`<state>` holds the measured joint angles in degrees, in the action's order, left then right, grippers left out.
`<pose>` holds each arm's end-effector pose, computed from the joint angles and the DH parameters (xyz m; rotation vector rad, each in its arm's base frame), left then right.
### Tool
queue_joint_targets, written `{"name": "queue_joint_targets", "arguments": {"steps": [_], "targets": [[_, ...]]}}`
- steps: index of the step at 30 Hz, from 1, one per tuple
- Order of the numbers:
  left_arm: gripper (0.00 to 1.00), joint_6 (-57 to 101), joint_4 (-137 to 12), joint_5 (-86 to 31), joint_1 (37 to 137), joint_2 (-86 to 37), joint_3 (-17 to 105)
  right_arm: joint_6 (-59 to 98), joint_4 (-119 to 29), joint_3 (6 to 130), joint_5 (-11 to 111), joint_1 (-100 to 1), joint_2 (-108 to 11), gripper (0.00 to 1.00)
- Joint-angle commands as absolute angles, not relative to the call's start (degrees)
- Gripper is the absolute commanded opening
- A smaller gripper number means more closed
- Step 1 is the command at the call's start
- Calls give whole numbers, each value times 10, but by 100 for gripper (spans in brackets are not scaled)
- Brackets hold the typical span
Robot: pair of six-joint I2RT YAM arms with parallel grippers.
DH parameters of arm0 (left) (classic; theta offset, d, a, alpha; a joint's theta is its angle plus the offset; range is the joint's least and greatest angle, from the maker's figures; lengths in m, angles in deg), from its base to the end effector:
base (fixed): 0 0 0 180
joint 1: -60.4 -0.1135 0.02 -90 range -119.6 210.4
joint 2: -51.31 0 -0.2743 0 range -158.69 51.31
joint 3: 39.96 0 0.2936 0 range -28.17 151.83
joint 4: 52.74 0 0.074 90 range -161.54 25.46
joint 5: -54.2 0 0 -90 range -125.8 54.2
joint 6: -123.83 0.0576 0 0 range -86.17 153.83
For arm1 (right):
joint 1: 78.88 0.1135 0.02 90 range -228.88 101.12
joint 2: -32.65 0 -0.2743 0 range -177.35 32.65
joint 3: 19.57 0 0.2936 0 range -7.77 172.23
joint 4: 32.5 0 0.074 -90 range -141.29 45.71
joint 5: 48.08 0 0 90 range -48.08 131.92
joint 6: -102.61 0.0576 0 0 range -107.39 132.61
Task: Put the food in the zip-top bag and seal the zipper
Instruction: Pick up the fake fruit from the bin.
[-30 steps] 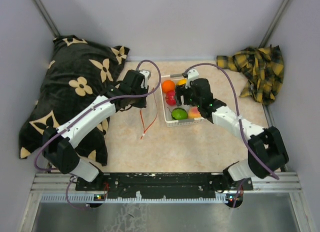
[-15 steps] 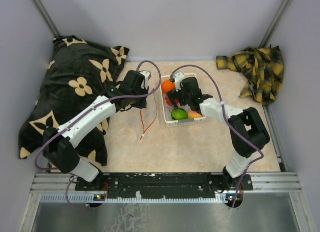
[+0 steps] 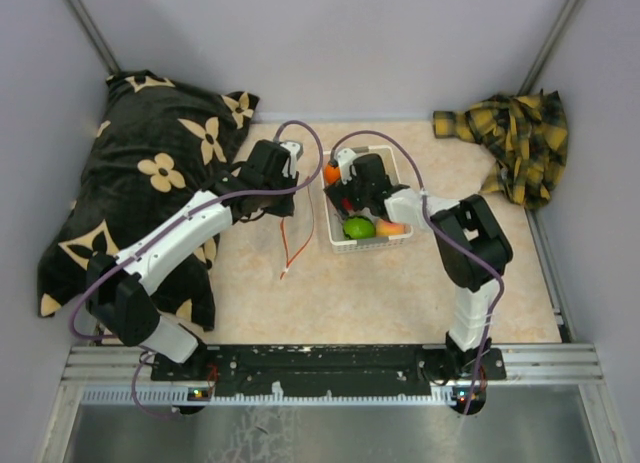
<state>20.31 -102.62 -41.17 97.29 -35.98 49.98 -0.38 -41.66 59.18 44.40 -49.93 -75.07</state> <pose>0.3148 -0.2295 0.3046 0.4450 2.3705 -0.2998 0.4047 0.2267 0.1514 -0.8247 2.0859 0.1995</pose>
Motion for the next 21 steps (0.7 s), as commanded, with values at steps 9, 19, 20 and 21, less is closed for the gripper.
{"name": "queue_joint_targets", "arguments": {"steps": [9, 19, 20, 21], "targets": [[0, 198, -1015, -404, 973, -367, 495, -15, -367, 618, 469, -508, -752, 89], [0, 198, -1015, -400, 973, -370, 498, 2, -330, 516, 519, -508, -574, 75], [0, 198, -1015, -400, 974, -370, 498, 6, -323, 501, 534, -508, -554, 74], [0, 198, -1015, -400, 973, -369, 498, 9, -316, 488, 550, -507, -532, 73]]}}
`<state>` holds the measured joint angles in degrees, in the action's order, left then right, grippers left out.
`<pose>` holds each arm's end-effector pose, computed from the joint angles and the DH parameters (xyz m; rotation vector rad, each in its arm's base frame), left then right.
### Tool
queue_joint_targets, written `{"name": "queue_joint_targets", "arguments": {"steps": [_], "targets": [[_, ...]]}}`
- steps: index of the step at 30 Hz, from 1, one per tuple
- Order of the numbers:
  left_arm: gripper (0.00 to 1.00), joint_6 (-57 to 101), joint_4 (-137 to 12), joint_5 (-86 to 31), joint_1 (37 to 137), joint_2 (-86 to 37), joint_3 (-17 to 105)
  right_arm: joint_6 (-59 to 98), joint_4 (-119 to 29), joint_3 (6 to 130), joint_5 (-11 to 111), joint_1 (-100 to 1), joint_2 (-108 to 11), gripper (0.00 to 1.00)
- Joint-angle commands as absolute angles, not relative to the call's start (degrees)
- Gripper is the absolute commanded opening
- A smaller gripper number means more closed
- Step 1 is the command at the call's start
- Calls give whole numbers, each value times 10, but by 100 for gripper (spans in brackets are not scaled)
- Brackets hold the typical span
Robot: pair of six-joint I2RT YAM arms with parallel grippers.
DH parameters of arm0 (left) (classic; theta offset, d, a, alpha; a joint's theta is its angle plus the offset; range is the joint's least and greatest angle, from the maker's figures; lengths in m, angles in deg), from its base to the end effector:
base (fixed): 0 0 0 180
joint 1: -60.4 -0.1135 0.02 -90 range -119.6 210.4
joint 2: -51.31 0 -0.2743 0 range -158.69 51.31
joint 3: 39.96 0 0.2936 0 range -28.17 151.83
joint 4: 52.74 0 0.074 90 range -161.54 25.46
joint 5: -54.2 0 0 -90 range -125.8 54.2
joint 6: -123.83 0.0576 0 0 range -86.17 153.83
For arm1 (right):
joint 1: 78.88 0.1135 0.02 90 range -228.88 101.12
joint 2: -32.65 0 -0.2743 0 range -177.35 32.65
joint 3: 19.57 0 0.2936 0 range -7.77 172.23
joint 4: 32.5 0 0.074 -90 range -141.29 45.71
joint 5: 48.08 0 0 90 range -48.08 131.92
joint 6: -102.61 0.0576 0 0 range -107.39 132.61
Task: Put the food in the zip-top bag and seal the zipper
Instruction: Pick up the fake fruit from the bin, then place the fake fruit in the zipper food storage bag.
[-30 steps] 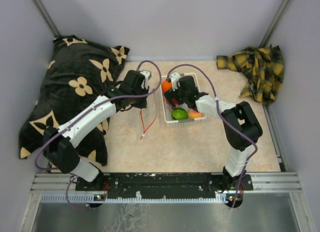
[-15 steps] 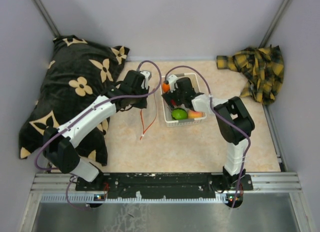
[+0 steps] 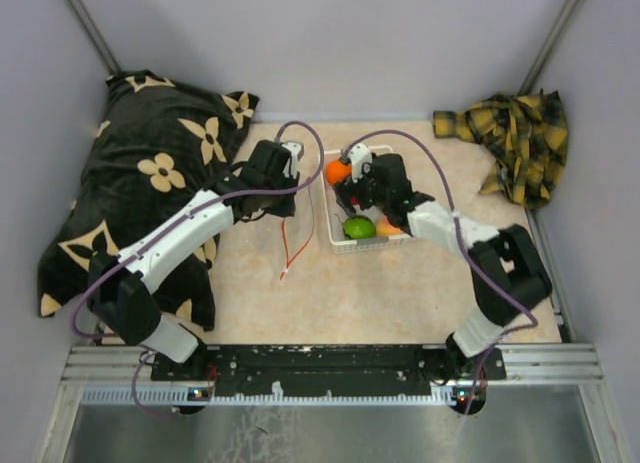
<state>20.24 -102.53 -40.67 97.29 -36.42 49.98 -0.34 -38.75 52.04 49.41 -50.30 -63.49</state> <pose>0.3158 -0.2309 0.3019 0.4495 2.3780 -0.3074 0.3732 0.2119 0.1972 -0.8238 1.9505 0.3007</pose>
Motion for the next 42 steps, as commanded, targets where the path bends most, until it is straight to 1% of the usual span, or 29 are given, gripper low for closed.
{"name": "queue_joint_targets", "arguments": {"steps": [1, 7, 16, 21, 27, 35, 42], "targets": [[0, 198, -1015, -399, 973, -369, 498, 14, -309, 476, 564, -506, -512, 72], [0, 198, -1015, -397, 973, -370, 498, 30, -269, 412, 638, -477, -415, 70], [0, 199, -1015, -389, 974, -369, 501, 57, -198, 376, 705, -415, -383, 69], [0, 199, -1015, -384, 973, -369, 501, 64, -165, 369, 748, -393, -399, 69], [0, 200, -1015, -375, 974, -368, 503, 66, -112, 364, 789, -375, -447, 68], [0, 197, -1015, -358, 973, -364, 510, 70, -94, 370, 804, -372, -488, 67], [0, 190, -1020, -335, 974, -357, 528, 79, -41, 347, 782, -372, -508, 67]]}}
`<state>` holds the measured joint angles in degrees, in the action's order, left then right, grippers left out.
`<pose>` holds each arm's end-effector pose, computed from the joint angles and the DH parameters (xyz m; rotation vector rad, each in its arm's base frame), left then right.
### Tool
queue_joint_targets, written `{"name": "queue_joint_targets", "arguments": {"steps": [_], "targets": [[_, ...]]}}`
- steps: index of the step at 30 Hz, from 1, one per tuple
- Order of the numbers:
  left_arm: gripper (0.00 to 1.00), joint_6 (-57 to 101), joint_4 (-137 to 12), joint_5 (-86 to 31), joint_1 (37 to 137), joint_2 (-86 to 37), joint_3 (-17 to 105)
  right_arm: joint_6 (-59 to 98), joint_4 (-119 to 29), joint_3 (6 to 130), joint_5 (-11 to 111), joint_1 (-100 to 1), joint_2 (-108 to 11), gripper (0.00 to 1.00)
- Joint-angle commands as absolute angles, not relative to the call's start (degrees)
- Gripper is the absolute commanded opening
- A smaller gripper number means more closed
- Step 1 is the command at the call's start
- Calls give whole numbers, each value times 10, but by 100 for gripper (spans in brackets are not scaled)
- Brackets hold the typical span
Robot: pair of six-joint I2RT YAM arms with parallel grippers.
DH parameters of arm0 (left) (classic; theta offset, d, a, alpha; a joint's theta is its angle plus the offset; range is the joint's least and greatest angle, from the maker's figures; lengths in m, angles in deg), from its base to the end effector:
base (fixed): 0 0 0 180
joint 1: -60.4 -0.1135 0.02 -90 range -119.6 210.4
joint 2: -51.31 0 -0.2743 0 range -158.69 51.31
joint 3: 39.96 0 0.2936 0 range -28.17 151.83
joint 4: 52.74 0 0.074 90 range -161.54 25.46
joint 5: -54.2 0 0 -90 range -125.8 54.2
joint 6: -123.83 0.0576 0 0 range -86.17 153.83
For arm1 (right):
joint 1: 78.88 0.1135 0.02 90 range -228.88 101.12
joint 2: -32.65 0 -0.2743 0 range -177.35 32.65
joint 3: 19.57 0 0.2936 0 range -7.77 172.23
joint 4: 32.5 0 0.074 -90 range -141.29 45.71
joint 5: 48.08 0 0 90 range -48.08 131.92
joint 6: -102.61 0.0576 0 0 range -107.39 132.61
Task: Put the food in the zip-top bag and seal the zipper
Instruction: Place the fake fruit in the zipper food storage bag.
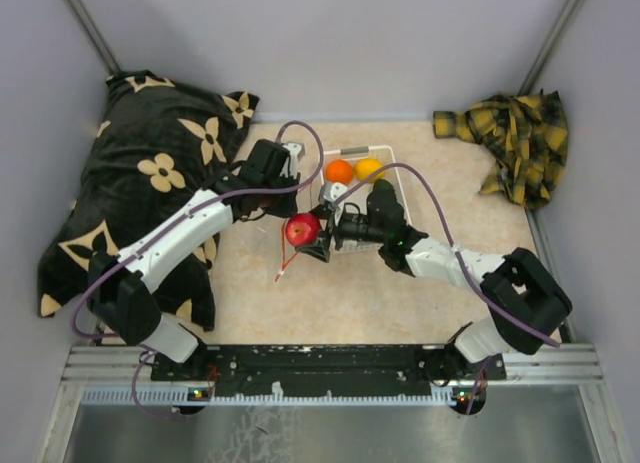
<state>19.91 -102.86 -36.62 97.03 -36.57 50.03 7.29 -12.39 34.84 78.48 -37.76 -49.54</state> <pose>0.3145 -0.2328 0.3006 0.4749 2.3990 -0.3849 0.2499 0.2637 0.2324 -1.1295 1.3785 0.9984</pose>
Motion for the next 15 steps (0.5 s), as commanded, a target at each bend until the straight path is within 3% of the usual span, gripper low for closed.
{"name": "queue_joint_targets", "arguments": {"steps": [1, 15], "targets": [[0, 191, -1025, -334, 974, -354, 534, 84, -28, 343, 777, -373, -512, 67], [0, 229, -1080, -355, 1019, -334, 563, 137, 54, 312, 689, -411, -533, 68]]}}
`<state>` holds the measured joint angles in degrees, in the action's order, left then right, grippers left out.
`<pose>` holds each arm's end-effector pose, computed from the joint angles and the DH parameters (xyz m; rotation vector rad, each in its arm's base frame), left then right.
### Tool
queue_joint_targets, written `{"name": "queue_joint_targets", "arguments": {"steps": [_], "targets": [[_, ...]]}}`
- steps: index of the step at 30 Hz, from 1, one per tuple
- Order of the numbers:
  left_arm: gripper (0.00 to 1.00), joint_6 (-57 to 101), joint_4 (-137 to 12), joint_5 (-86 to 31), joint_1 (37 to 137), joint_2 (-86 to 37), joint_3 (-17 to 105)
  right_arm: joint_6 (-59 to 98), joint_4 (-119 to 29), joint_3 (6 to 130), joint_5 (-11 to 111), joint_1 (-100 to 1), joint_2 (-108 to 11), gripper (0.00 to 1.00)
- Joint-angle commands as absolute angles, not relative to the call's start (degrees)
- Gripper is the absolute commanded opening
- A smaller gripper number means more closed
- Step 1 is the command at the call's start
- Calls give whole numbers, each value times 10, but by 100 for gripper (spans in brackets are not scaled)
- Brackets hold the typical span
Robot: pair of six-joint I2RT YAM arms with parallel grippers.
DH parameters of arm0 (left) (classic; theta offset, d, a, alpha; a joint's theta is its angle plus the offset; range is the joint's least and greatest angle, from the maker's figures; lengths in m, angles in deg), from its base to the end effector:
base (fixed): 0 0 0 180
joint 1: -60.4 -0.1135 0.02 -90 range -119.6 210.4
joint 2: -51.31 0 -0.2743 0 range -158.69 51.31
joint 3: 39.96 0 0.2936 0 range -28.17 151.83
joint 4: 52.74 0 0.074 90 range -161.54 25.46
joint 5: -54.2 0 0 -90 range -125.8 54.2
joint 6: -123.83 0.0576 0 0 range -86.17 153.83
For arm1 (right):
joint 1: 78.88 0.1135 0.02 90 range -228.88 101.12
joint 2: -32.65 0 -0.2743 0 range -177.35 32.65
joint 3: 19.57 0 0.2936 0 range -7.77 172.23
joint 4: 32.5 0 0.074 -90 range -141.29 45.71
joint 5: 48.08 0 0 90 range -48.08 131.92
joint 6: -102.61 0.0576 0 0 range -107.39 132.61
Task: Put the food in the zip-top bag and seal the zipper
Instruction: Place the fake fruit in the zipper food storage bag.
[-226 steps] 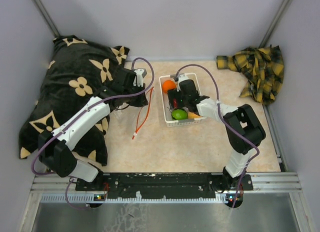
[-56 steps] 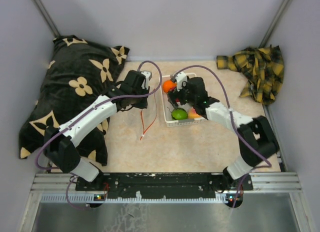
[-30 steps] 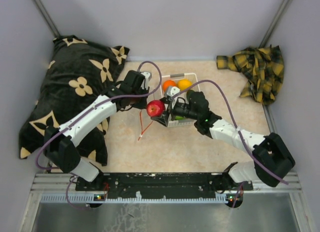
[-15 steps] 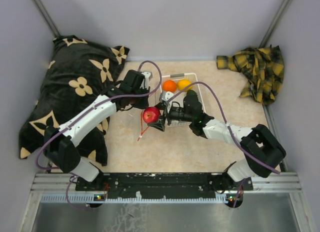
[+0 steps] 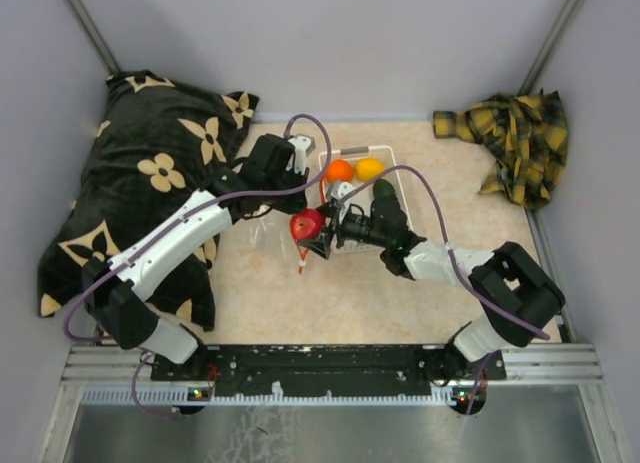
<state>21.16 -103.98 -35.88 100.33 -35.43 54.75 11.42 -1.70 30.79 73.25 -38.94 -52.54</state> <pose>0.2999 -0.2509 0.3379 0.5581 2.3046 -0.4524 0.2575 0.2547 0.2105 -0.9921 1.4057 0.9551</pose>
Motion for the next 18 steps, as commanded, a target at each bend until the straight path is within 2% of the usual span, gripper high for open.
{"name": "queue_joint_targets", "arguments": {"steps": [1, 11, 18], "targets": [[0, 230, -1083, -353, 1023, -333, 565, 141, 56, 311, 686, -412, -534, 68], [0, 229, -1101, -319, 1092, -370, 604, 211, 137, 309, 664, -414, -561, 69], [0, 186, -1070, -327, 1090, -354, 587, 241, 196, 286, 638, -414, -566, 79]]}}
